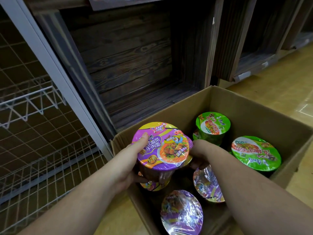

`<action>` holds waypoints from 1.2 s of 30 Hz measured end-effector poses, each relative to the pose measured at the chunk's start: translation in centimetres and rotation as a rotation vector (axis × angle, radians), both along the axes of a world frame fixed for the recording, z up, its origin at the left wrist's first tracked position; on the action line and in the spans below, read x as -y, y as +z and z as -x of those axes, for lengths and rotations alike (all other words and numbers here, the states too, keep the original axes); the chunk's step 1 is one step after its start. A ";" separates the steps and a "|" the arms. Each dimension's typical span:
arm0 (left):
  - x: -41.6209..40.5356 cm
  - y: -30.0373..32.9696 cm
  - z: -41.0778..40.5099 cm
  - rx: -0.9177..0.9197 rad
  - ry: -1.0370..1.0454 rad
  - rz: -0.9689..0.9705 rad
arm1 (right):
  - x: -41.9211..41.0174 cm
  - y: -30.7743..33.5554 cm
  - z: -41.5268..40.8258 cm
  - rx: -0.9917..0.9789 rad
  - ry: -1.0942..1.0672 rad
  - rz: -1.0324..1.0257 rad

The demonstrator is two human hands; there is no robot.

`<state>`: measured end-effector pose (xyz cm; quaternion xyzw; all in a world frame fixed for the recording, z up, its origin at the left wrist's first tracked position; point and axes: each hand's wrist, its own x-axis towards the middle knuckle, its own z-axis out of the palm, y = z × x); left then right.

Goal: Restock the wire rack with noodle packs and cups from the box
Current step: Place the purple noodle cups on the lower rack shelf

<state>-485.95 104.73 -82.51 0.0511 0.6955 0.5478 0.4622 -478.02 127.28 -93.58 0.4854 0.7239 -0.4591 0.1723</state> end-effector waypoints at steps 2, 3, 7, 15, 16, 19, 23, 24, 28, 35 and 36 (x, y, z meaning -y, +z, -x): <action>0.1 0.2 0.0 0.003 0.014 0.003 | 0.1 0.4 -0.3 -0.025 0.012 -0.047; 0.1 0.4 -0.1 0.001 0.017 0.003 | 0.2 0.6 -0.5 -0.046 0.012 -0.046; 0.2 1.0 -0.3 0.009 0.045 -0.019 | -0.1 1.3 -1.4 -0.127 -0.009 0.018; 1.2 2.2 -0.6 0.049 0.127 -0.113 | -0.4 5.0 -2.7 -0.277 -0.016 0.083; 1.4 2.4 -0.7 0.050 0.130 -0.125 | -0.4 5.7 -2.9 -0.298 -0.015 0.096; 1.9 3.2 -0.9 0.046 0.133 -0.167 | -0.5 7.6 -3.7 -0.366 -0.046 0.173; 3.0 5.1 -0.7 -0.012 0.097 -0.227 | -0.5 9.9 -4.9 -0.429 -0.078 0.190; 3.2 5.5 -0.6 -0.031 0.091 -0.242 | -0.4 10.4 -5.2 -0.446 -0.083 0.193; 4.6 7.2 -0.1 -0.075 0.104 -0.307 | -0.2 12.4 -6.2 -0.514 -0.079 0.194; 6.9 9.8 0.3 -0.113 0.126 -0.402 | 1.3 16.0 -6.2 -0.670 -0.103 0.179; 7.2 10.2 0.4 -0.115 0.129 -0.413 | 1.5 16.3 -6.2 -0.682 -0.100 0.174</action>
